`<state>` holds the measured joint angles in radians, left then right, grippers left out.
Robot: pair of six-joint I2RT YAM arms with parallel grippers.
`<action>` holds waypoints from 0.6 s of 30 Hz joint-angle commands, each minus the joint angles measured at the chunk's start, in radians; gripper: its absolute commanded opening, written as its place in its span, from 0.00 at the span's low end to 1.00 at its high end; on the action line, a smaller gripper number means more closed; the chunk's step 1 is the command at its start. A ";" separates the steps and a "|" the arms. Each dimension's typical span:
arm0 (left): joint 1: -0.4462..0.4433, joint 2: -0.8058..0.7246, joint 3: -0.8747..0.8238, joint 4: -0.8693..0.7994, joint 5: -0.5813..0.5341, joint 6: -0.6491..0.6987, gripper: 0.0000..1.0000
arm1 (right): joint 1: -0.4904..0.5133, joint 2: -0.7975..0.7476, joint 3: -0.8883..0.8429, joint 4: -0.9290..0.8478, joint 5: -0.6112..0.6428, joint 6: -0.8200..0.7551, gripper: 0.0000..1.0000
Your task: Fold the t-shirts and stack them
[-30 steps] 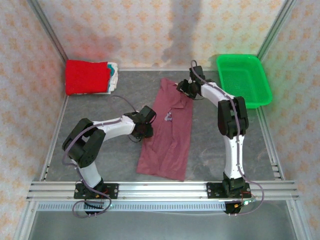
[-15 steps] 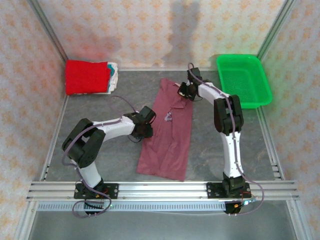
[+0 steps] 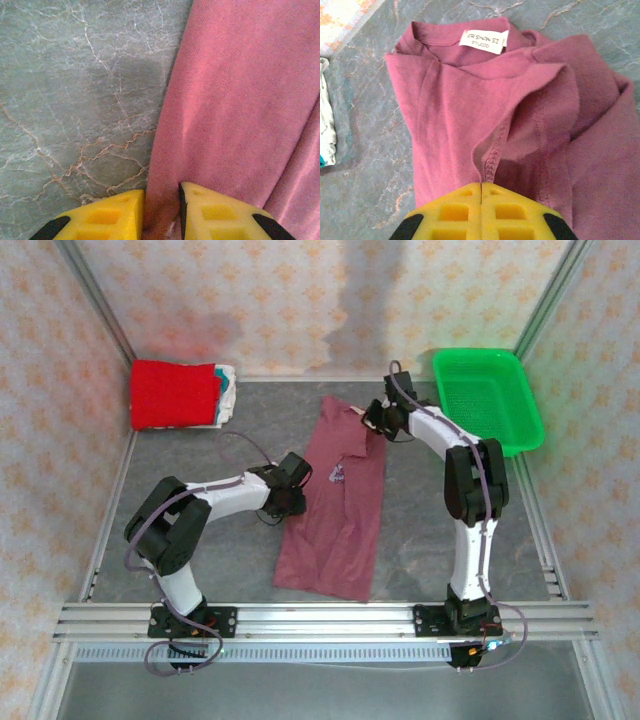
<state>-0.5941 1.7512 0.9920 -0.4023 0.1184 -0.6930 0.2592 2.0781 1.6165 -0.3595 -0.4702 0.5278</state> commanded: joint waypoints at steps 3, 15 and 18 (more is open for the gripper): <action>-0.010 0.057 -0.040 -0.102 -0.021 -0.026 0.26 | -0.038 0.007 -0.033 -0.054 0.075 0.050 0.00; -0.009 0.045 -0.039 -0.124 -0.023 -0.037 0.26 | -0.056 0.098 -0.005 -0.059 0.025 0.032 0.29; -0.010 0.001 -0.044 -0.130 -0.018 -0.036 0.26 | -0.054 0.062 -0.007 -0.033 0.010 -0.002 0.35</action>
<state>-0.5941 1.7470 0.9920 -0.4042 0.1150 -0.7105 0.2020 2.1750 1.5948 -0.3969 -0.4480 0.5602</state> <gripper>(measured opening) 0.260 0.333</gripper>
